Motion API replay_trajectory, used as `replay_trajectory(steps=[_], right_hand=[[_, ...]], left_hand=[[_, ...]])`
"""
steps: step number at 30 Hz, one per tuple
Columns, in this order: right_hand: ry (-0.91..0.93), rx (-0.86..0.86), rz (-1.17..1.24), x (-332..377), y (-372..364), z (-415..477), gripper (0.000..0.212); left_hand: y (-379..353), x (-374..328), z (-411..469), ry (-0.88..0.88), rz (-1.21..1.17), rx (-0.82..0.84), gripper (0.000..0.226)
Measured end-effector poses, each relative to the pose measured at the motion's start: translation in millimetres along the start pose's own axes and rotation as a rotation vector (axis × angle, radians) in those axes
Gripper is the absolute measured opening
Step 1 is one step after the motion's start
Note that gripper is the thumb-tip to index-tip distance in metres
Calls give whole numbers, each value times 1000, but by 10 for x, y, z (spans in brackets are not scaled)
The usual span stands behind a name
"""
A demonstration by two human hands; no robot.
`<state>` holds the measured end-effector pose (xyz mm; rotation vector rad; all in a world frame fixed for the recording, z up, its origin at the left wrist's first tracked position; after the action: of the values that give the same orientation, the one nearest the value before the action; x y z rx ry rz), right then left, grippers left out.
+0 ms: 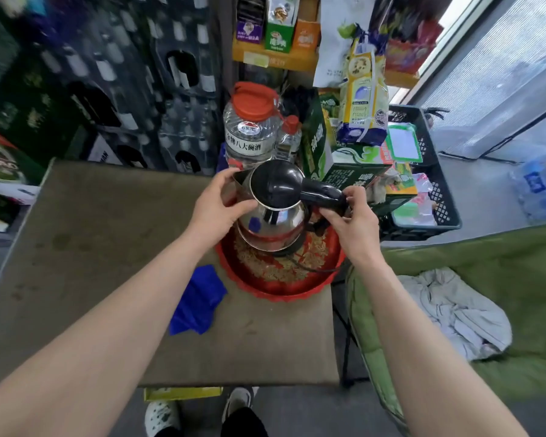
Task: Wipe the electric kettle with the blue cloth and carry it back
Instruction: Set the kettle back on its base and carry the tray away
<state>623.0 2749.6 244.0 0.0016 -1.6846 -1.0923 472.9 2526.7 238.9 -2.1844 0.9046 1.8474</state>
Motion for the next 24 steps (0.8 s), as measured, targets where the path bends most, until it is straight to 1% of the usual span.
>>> replay_trajectory(steps=[5,11,17,21,24], right_hand=[[-40,-11,21,-176,11,129,36],[-75,-35,-1,-276,51,208,35],[-127,-63,26,-406,124,90,32],[-111,-65,16,-443,138,23,29],[-82,-45,-13,-423,118,23,28]], left_hand=[[-215,0,89,38,-19,14,70],[-319,-72,163,30,-25,11,69],[-432,-159,173,37,-32,67,73],[-441,-176,157,29,-10,82,73],[-397,-99,112,42,-24,61,74]])
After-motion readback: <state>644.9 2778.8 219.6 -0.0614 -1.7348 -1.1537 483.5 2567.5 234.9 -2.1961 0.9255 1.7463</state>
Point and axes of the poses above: each hand's wrist, its own z-axis towards the middle knuckle, its own y-axis out of the back of the hand, x = y × z, the point moved 3 cm from there along z, towards the middle knuckle, and after that the axes turned 3 degrees about y, right-handed, at the moved point
